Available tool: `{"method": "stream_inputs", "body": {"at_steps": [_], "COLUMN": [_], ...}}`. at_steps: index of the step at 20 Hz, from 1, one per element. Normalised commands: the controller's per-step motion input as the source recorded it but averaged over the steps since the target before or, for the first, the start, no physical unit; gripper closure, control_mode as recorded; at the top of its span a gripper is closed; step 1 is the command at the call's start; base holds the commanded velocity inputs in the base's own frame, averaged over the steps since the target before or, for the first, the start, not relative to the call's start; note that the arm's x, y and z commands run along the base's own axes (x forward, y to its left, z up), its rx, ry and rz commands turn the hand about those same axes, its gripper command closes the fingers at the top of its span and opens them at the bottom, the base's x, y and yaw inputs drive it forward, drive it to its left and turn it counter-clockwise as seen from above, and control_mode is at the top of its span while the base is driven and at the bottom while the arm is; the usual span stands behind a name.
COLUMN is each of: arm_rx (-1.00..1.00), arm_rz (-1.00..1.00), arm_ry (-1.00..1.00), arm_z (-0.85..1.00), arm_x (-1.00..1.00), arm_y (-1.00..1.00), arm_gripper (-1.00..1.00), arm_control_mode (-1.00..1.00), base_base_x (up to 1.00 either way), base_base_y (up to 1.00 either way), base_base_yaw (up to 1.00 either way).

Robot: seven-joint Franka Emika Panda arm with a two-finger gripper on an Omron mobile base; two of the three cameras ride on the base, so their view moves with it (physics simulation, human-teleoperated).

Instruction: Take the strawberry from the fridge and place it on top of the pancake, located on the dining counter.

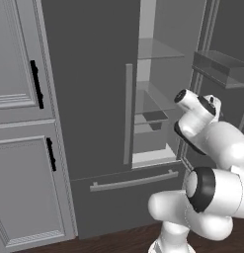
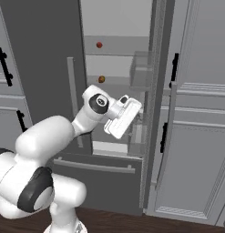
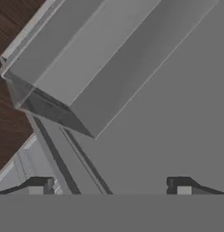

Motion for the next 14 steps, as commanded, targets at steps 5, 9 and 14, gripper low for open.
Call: {"method": "stream_inputs", "body": {"at_steps": [5,9,14], "arm_rx": [0.02,0.23,0.65], "arm_rz": [0.02,-0.04,-0.15], "arm_ry": [0.0,-0.09,-0.27], "arm_z": [0.14,-0.01,-0.18], "arm_x": [0.14,0.38,0.23], "arm_y": [1.0,1.0,0.91], "arm_gripper": [-1.0,-1.0,-1.0], "arm_control_mode": [-1.0,-1.0,-1.0], "base_base_x": [0.0,0.0,0.0], "base_base_y": [0.0,0.0,0.0], "base_base_yaw": [0.0,0.0,0.0]}}
